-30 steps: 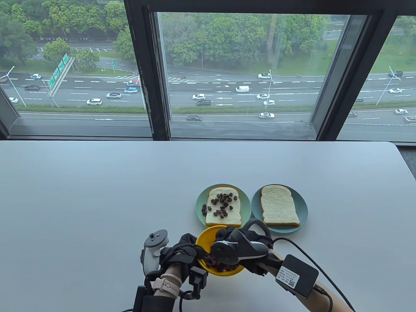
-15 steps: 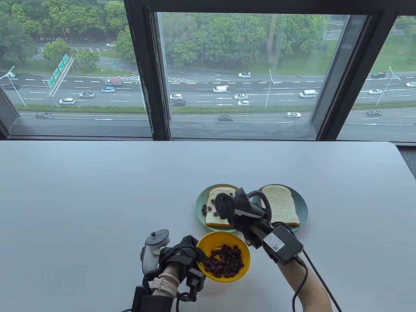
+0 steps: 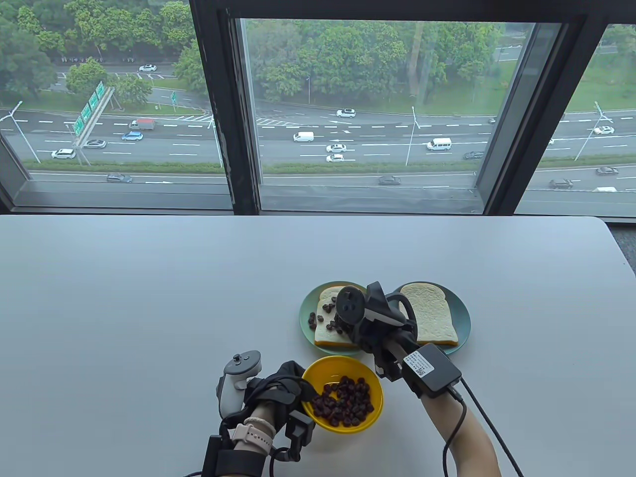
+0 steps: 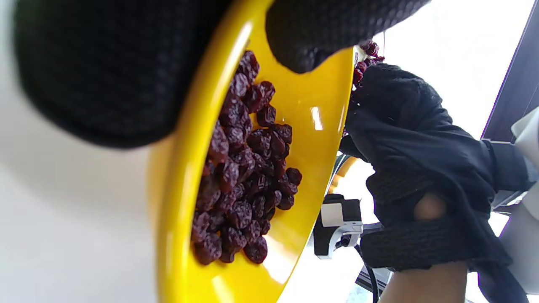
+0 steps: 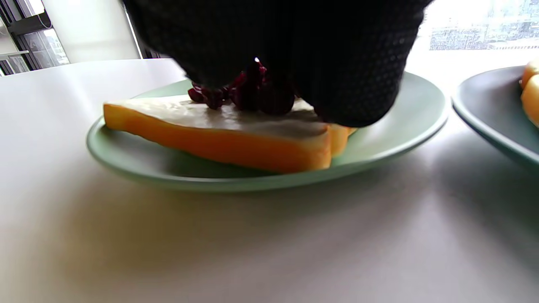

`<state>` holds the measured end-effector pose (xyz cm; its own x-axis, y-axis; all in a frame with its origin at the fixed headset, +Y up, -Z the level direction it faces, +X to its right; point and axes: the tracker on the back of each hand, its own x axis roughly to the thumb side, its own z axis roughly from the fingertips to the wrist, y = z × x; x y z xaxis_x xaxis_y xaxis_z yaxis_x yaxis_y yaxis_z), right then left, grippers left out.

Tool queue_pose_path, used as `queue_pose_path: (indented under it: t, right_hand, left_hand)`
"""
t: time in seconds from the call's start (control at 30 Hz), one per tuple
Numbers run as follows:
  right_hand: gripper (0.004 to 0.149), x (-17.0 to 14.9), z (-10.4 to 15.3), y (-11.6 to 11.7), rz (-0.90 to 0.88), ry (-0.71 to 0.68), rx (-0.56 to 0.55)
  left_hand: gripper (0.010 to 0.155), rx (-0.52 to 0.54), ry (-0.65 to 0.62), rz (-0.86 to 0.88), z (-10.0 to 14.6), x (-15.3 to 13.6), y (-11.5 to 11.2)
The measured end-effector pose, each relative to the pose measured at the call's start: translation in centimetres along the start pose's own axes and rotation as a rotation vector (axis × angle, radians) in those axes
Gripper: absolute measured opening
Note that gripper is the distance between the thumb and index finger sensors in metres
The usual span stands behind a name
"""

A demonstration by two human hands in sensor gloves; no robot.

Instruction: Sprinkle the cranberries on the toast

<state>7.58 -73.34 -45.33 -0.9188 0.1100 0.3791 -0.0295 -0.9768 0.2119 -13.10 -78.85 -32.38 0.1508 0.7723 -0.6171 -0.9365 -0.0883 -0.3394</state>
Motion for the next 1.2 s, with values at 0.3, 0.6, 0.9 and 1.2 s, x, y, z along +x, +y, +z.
queue_pose_path:
  t: [0.3,0.6,0.9,1.2]
  right_hand:
    - [0.053,-0.5,5.0,-1.6,-0.038,-0.084,-0.082]
    - [0.058,1.3,11.0,-2.4,-0.088,-0.229,-0.108]
    - [0.076,4.9,13.2,-0.1,0.114,-0.34,0.066]
    - [0.078,5.4,13.3,1.9,0.279,-0.339,0.096]
  left_hand:
    - [0.049,-0.001,-0.006,-0.006,-0.1,0.0,-0.2]
    - [0.049,-0.007,-0.028,0.014,-0.1,0.1,-1.0]
    - [0.049,-0.008,-0.069,0.057,0.3,0.3,-2.1]
    - [0.05,-0.008,-0.082,0.009,0.7,0.7,-3.9]
